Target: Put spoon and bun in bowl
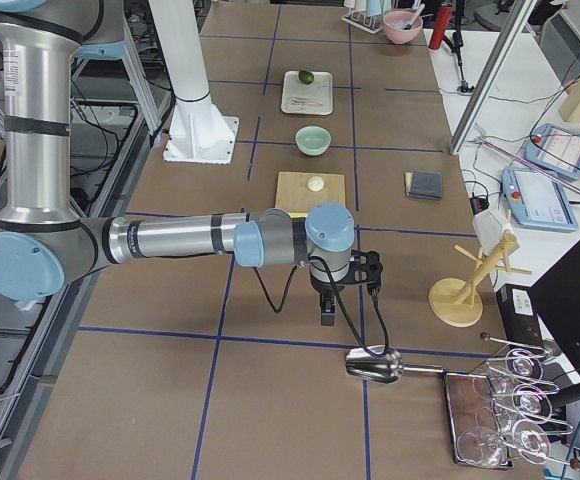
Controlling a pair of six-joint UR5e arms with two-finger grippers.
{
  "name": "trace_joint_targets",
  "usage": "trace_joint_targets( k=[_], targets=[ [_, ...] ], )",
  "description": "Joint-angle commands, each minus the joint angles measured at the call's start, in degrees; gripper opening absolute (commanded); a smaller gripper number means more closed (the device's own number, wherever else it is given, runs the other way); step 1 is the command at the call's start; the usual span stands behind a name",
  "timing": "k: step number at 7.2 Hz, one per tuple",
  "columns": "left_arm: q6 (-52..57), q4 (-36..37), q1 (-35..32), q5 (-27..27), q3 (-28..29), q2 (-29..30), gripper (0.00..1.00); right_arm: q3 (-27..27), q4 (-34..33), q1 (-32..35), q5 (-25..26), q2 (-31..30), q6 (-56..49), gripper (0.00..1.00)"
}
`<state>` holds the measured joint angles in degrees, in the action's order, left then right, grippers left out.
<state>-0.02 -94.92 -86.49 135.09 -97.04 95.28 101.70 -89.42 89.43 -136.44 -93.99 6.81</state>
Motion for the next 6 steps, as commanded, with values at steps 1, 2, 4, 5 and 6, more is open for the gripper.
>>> trace_joint_targets(
  k=[1,2,4,5,6],
  targets=[
    [-15.60,-11.10,9.00,-1.75,-4.46,0.78,1.00,1.74,0.21,-1.09,-0.23,2.04,0.13,1.00],
    [-23.46,-14.03,14.36,-6.38,-7.52,0.96,1.00,1.57,0.12,-1.19,0.12,3.71,0.13,1.00],
    [-33.15,-15.02,20.72,-7.56,-10.45,3.05,0.99,1.21,0.21,-1.97,-0.92,4.52,0.75,1.00],
    [-40.69,-15.64,25.79,-12.26,-10.98,5.07,0.98,1.65,0.82,-3.02,-1.89,4.61,0.84,1.00],
    [-47.37,-15.73,31.85,-17.36,-10.98,6.48,0.97,2.44,1.08,-4.08,-1.81,4.96,2.75,1.00]
  ],
)
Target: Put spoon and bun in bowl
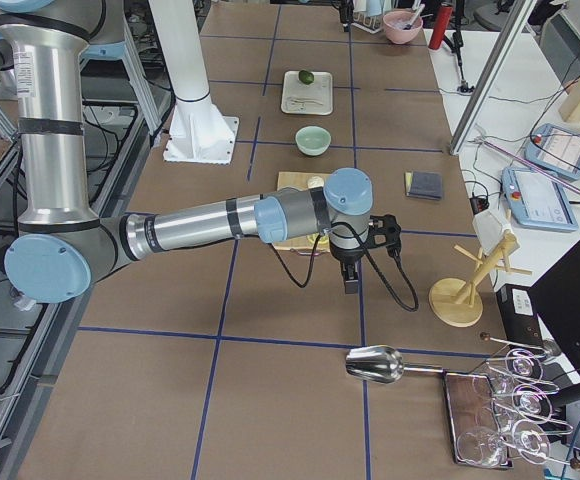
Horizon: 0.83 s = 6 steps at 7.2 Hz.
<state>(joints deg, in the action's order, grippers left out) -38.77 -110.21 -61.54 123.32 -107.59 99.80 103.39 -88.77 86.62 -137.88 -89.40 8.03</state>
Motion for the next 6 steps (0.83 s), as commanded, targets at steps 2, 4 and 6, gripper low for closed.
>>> trace_joint_targets(
  k=[2,4,6],
  targets=[
    [-22.43,-0.97,18.07,-15.08,0.35,4.86,0.93,1.20,3.40,-3.64,-0.55,2.47,11.01,1.00],
    [-28.70,-1.06,26.44,-22.65,3.32,6.97,0.88,1.29,3.77,-6.54,-0.64,4.40,16.91,1.00],
    [-31.88,-1.06,31.11,-26.17,5.19,7.94,0.79,3.21,3.69,-8.65,-0.81,5.46,21.91,1.00]
  ],
)
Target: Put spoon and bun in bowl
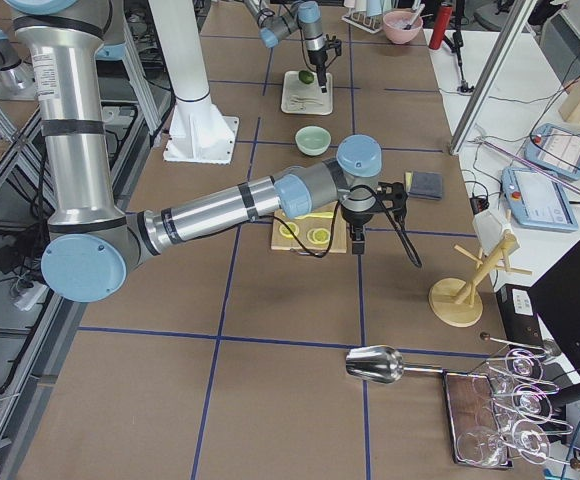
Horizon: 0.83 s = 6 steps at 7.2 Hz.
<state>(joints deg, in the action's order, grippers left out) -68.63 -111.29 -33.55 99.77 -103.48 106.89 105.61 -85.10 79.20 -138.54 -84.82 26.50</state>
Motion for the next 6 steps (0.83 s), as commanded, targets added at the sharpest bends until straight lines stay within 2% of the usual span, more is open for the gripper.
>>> trace_joint_targets(
  k=[1,5,6],
  targets=[
    [-2.12,0.02,3.40,-2.73,1.53,0.87,0.72,1.52,0.03,-2.02,-0.58,0.88,4.25,1.00],
    [-1.59,0.02,3.40,-2.74,2.67,0.61,0.59,4.16,0.03,-4.57,-0.59,1.32,9.95,1.00],
    [-1.59,0.02,3.40,-2.74,2.67,0.60,0.53,4.60,0.11,-5.54,-0.50,1.32,11.27,1.00]
  ],
)
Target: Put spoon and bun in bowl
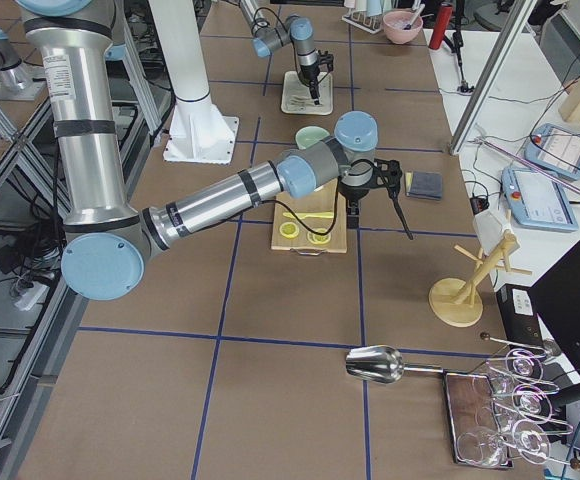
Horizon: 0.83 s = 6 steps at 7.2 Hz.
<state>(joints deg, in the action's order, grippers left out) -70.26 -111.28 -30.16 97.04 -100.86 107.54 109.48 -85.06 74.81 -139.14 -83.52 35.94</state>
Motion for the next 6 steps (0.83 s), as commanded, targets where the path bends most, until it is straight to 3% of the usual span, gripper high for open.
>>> trace_joint_targets(
  k=[1,2,6],
  targets=[
    [0.03,0.01,0.10,-0.01,0.05,-0.05,0.44,1.43,0.07,-2.20,0.27,0.11,3.34,1.00],
    [0.03,0.01,0.10,-0.01,0.05,-0.14,0.37,1.44,-0.02,-2.39,0.19,1.24,3.87,1.00],
    [0.03,0.27,0.62,-0.01,0.05,-0.31,0.38,1.44,-0.02,-4.06,0.45,1.87,3.88,1.00]
  ],
)
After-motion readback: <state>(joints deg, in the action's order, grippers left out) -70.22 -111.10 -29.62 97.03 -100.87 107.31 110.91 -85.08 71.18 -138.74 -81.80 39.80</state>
